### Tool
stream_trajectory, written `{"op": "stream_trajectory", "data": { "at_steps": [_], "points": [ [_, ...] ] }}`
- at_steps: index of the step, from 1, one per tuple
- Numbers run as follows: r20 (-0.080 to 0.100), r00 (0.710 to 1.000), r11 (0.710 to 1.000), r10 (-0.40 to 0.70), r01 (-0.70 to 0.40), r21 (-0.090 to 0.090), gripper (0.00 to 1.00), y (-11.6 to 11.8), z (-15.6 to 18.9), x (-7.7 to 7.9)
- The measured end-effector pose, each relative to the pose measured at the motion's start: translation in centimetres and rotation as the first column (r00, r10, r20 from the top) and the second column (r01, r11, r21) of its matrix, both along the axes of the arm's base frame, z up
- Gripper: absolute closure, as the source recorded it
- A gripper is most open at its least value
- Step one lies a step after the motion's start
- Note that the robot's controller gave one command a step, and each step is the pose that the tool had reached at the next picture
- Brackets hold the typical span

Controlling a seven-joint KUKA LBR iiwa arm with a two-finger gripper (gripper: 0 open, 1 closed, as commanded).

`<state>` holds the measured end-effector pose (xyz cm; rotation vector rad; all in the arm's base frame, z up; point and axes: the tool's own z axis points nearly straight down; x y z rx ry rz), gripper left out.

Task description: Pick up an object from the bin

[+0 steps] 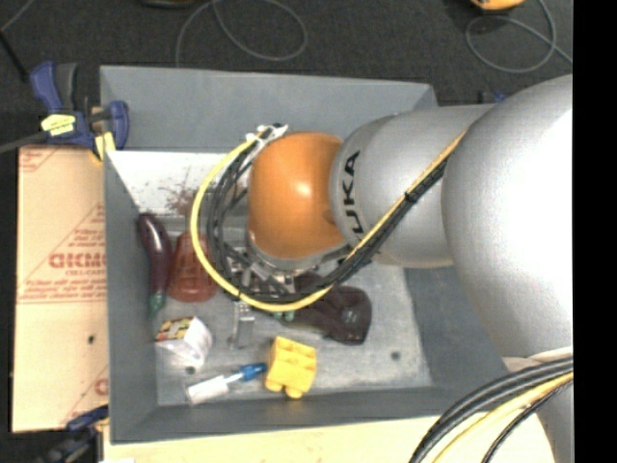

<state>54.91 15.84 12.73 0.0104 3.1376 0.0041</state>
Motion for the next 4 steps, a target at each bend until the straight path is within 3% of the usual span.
{"op": "stream_trajectory", "data": {
  "at_steps": [1,2,3,4],
  "points": [
    [0.002,0.996,0.996,-0.092,0.092,0.0,0.0,0.1,-2.8,1.3],
    [-0.006,0.996,0.996,0.094,-0.094,-0.002,0.0,-2.6,0.4,-2.8],
    [0.001,0.997,0.997,-0.083,0.083,0.001,0.0,-3.1,5.9,-2.3],
    [0.002,1.0,1.0,-0.008,0.008,0.0,0.0,-7.4,7.6,-2.7]
  ]
}}
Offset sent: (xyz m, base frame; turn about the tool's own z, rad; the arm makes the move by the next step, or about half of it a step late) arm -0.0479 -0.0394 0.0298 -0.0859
